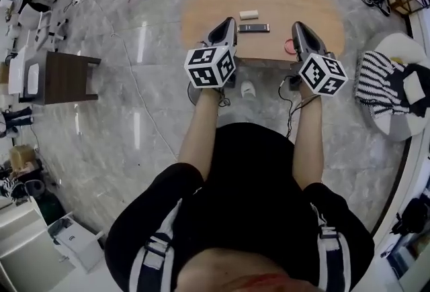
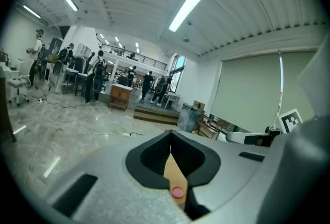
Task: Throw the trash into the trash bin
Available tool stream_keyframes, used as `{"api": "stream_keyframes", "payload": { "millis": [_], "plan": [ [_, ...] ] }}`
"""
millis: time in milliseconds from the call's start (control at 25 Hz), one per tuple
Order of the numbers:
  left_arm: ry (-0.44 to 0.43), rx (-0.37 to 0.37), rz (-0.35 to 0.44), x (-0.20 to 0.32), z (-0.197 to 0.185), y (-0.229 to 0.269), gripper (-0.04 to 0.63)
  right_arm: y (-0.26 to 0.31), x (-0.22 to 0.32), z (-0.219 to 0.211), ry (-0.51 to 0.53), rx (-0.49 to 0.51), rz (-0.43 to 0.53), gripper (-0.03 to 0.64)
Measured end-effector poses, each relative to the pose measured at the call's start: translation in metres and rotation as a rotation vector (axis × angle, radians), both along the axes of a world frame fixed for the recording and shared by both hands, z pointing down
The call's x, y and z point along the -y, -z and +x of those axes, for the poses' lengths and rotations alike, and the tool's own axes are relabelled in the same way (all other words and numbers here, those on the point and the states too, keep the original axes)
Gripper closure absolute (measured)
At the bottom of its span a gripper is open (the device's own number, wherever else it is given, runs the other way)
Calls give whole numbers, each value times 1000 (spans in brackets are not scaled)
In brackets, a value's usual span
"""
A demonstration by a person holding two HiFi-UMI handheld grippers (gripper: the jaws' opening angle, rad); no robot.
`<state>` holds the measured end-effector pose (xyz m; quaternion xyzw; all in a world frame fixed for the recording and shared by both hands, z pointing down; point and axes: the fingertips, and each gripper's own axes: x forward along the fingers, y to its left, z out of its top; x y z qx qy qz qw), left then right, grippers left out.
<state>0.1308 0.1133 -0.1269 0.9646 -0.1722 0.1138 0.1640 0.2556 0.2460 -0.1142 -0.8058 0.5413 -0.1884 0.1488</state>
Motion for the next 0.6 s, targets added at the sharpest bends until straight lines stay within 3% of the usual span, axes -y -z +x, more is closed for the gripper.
{"api": "stream_keyframes", "payload": {
  "millis": [280, 440, 600],
  "plan": [
    [119, 4, -141, 103, 30, -53, 586, 4, 106, 33, 167, -230, -216, 600],
    [200, 30, -138, 158, 27, -76, 586, -6, 165, 35, 251, -250, -249, 600],
    [235, 52, -155, 185, 23, -92, 586, -28, 191, 40, 259, -218, -271, 600]
  ]
}}
